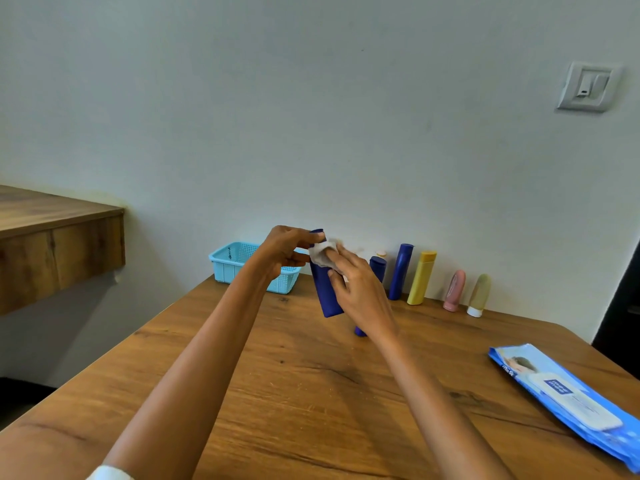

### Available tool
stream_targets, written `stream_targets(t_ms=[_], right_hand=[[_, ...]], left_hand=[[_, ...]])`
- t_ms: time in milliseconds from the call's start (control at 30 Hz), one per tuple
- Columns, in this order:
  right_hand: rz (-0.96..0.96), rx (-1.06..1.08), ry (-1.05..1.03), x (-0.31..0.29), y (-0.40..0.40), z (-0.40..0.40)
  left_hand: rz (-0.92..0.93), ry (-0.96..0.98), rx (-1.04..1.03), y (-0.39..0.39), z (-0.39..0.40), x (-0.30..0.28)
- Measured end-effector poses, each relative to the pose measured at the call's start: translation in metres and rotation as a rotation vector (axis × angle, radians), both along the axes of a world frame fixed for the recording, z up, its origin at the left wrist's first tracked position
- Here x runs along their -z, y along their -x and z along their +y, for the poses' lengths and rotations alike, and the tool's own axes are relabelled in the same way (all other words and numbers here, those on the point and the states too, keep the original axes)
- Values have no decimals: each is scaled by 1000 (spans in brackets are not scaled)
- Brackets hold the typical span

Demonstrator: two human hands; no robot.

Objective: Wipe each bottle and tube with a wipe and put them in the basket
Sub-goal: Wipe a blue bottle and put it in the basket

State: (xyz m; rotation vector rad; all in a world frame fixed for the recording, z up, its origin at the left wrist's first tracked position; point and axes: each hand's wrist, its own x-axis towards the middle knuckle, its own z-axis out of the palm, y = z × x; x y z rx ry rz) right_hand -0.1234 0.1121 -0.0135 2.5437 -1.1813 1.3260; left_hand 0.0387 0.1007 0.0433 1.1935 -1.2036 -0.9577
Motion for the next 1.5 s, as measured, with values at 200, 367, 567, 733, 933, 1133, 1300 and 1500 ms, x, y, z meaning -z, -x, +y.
stream_targets(t_ms=[200,367,567,733,933,1133,1300,1500], right_hand=[[-214,-116,-29,8,12,0],[-194,-86,4,10,20,-2],[-89,-87,-56,2,9,-4],[-22,-82,-144,1,9,-4],[93,4,254,2,16,3],[169,31,302,5,22,5],[107,9,224,1,11,7],[-87,43,117,-3,6,5]], left_hand=[[129,70,-133,-14,-1,-2],[173,66,-142,-23,-2,-1],[35,-14,19,-7,-1,-1],[-27,-26,79,1,-1,-1],[97,-4,-49,-6,-5,4],[148,23,-136,-19,-7,5],[32,-80,-10,-9,-4,6],[-145,-42,76,1,1,2]])
